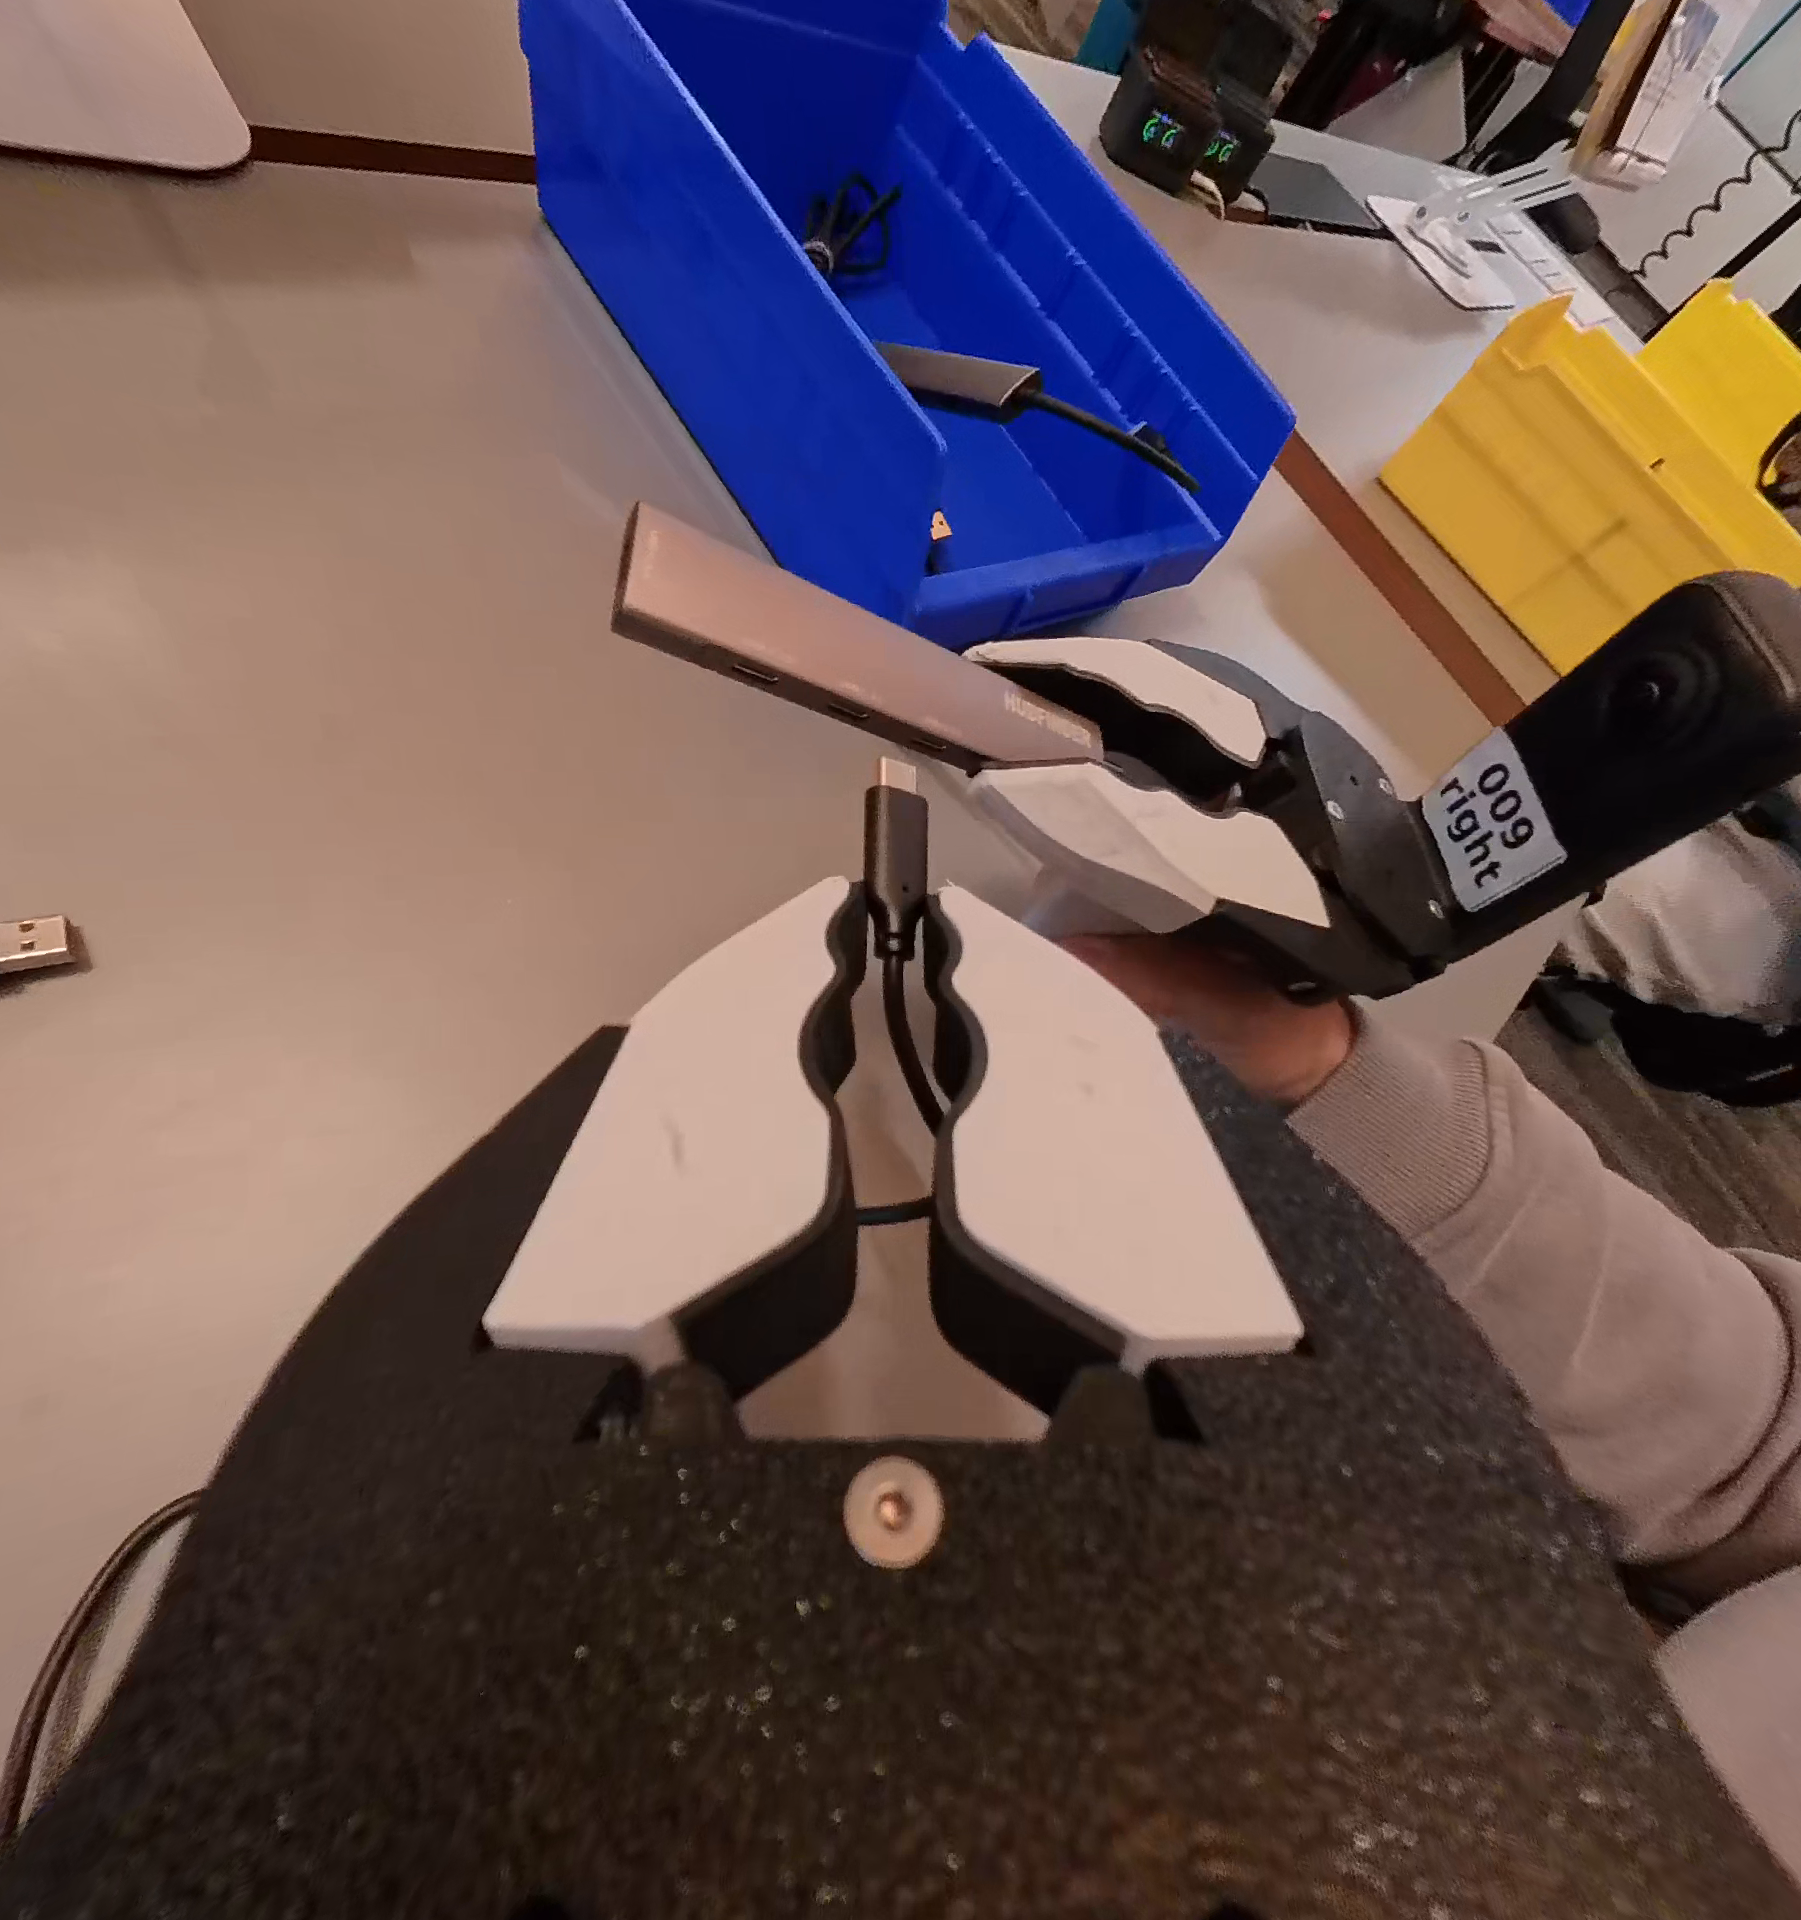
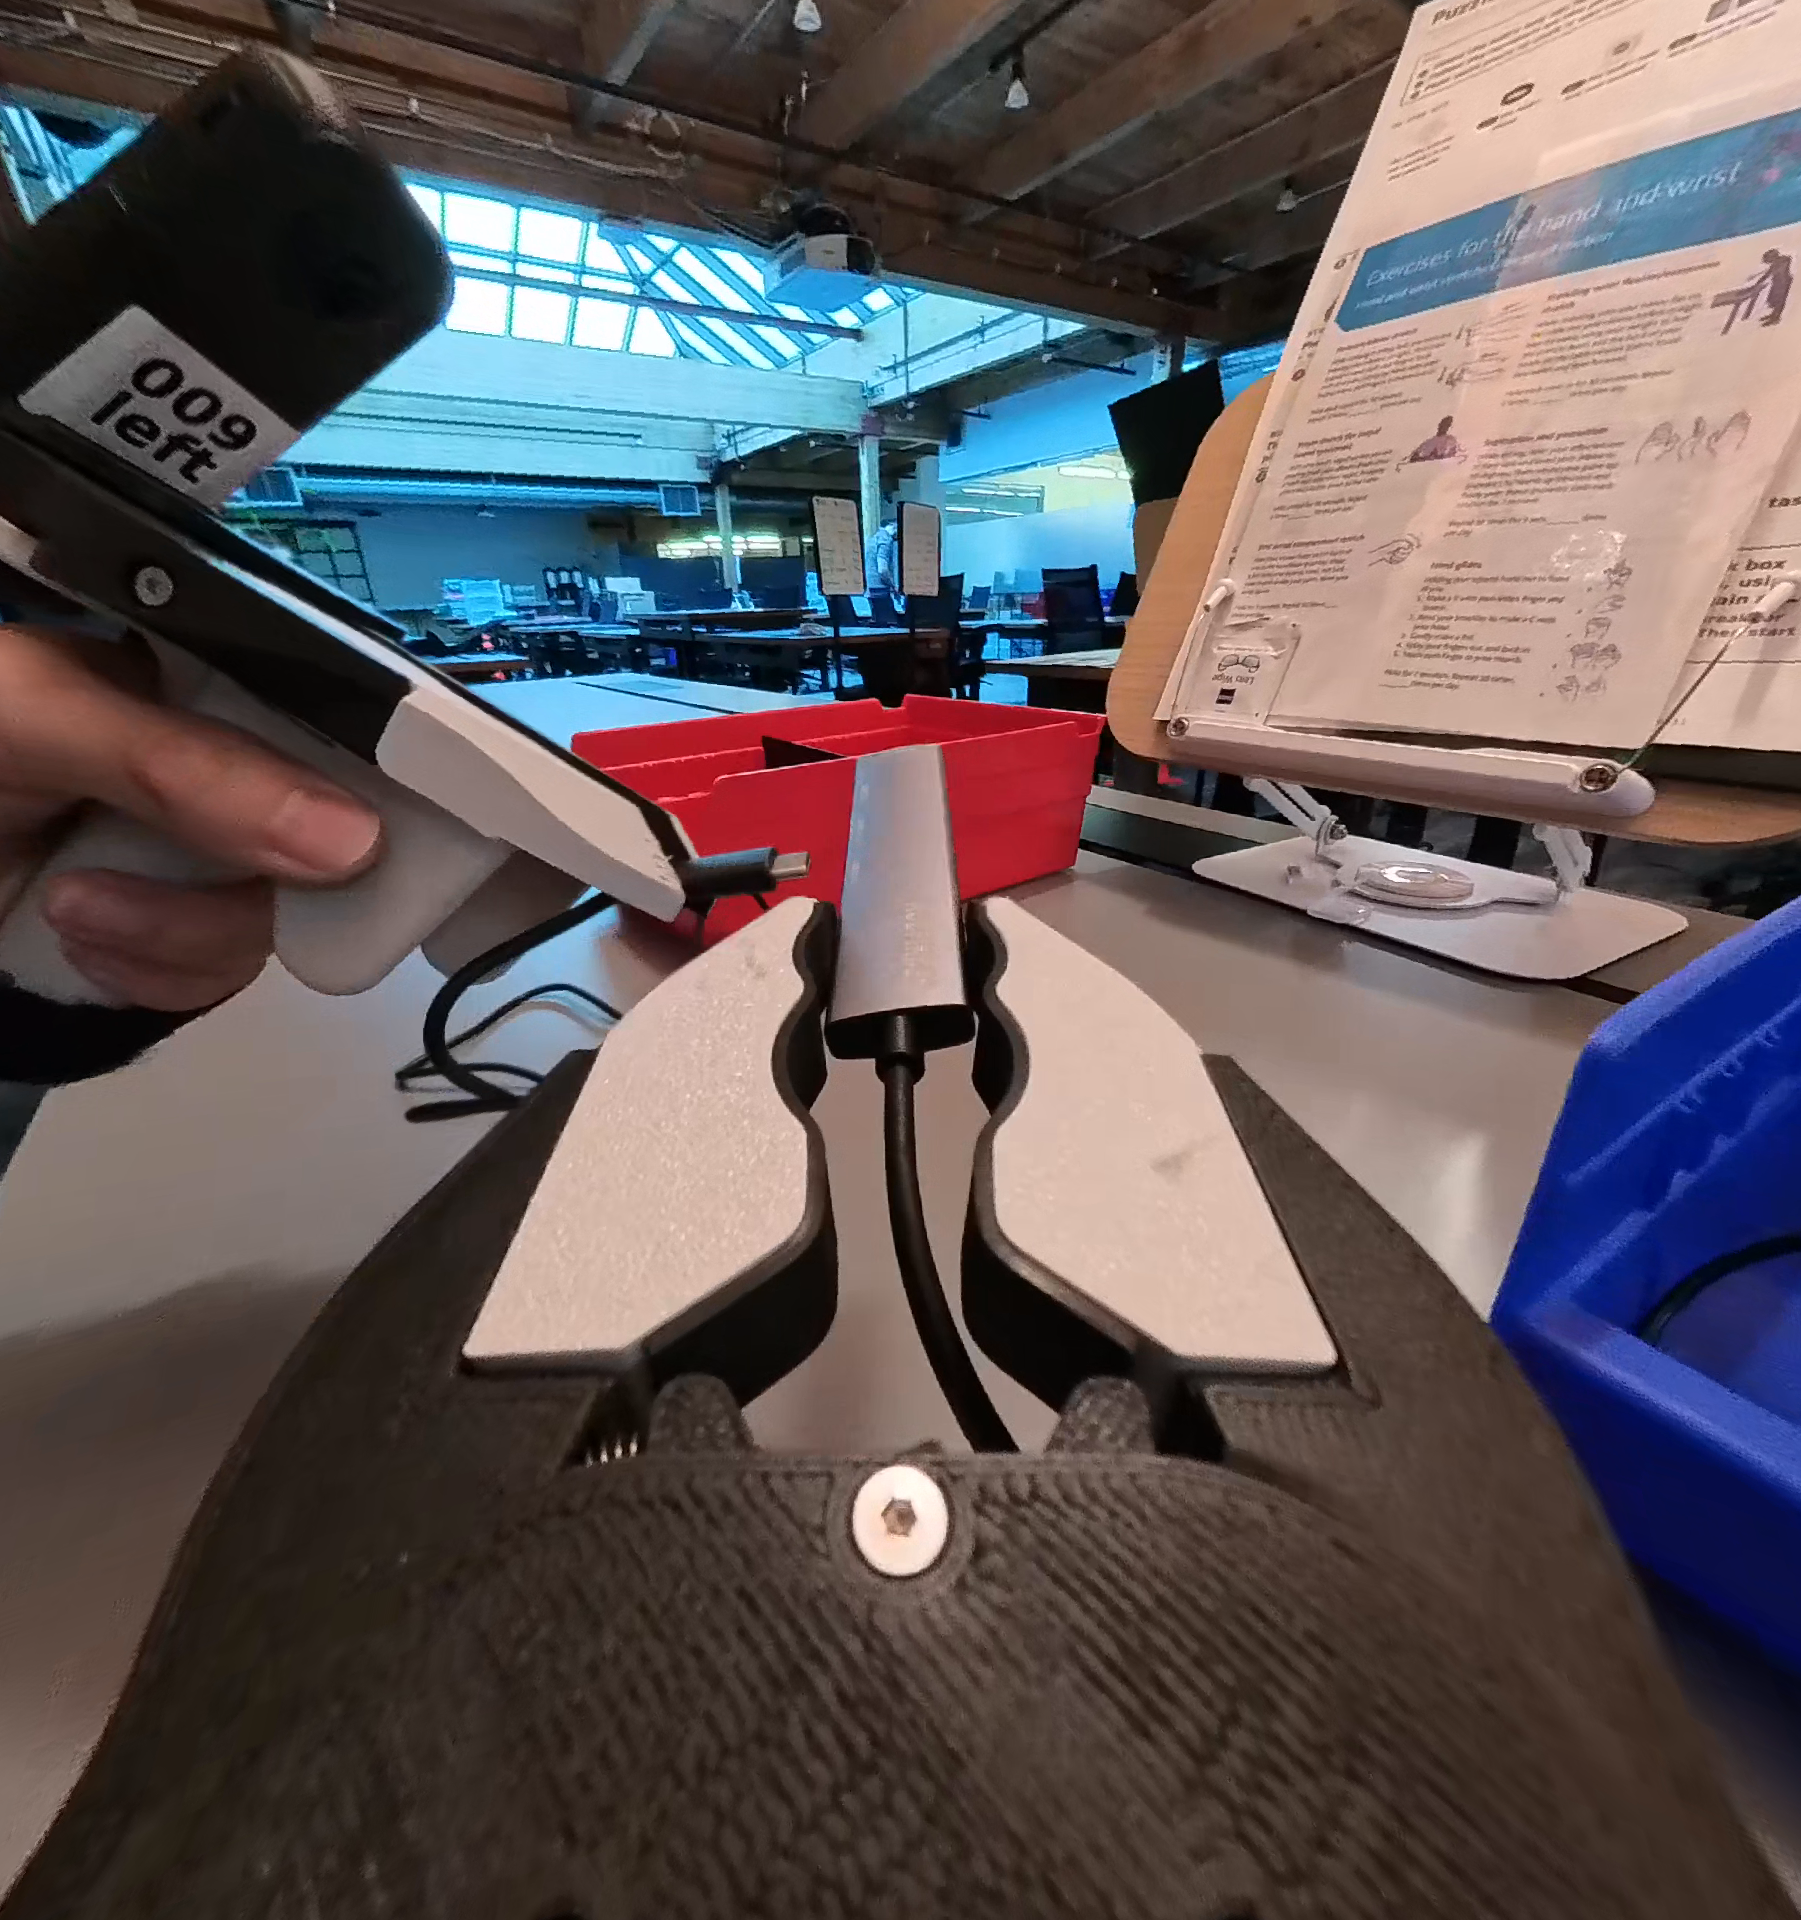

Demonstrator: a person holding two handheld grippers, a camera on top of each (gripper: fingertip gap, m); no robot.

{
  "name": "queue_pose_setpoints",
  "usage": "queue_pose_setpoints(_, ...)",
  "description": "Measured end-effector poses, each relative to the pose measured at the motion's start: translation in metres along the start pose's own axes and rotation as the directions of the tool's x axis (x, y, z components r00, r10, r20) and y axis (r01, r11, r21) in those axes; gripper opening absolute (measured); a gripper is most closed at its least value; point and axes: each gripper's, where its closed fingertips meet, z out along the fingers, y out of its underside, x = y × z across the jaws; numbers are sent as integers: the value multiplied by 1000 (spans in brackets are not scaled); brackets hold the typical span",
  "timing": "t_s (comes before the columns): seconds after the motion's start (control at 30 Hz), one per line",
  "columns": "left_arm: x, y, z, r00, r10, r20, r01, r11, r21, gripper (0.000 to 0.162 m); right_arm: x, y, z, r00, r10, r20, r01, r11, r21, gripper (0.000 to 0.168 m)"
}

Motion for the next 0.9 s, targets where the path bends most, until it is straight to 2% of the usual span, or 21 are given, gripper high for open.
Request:
queue_pose_setpoints(0.6, 3, 8, 10, 1000, -15, -26, 15, 1000, -18, 10, -8, 3, 2, 998, -59, 13, 59, 998, -21, 24)
queue_pose_setpoints(0.7, 3, 3, 8, 1000, -4, -23, 5, 1000, 15, 9, -8, 4, 3, 998, -62, 12, 63, 998, -27, 24)
queue_pose_setpoints(0.77, 4, 0, 9, 999, 51, -3, -51, 998, 42, 9, -7, 3, 2, 999, -46, 15, 47, 999, -17, 25)
queue_pose_setpoints(0.9, 5, -7, 13, 962, 250, 110, -264, 955, 138, 11, -1, 1, 1, 1000, -15, -11, 15, 1000, -5, 25)
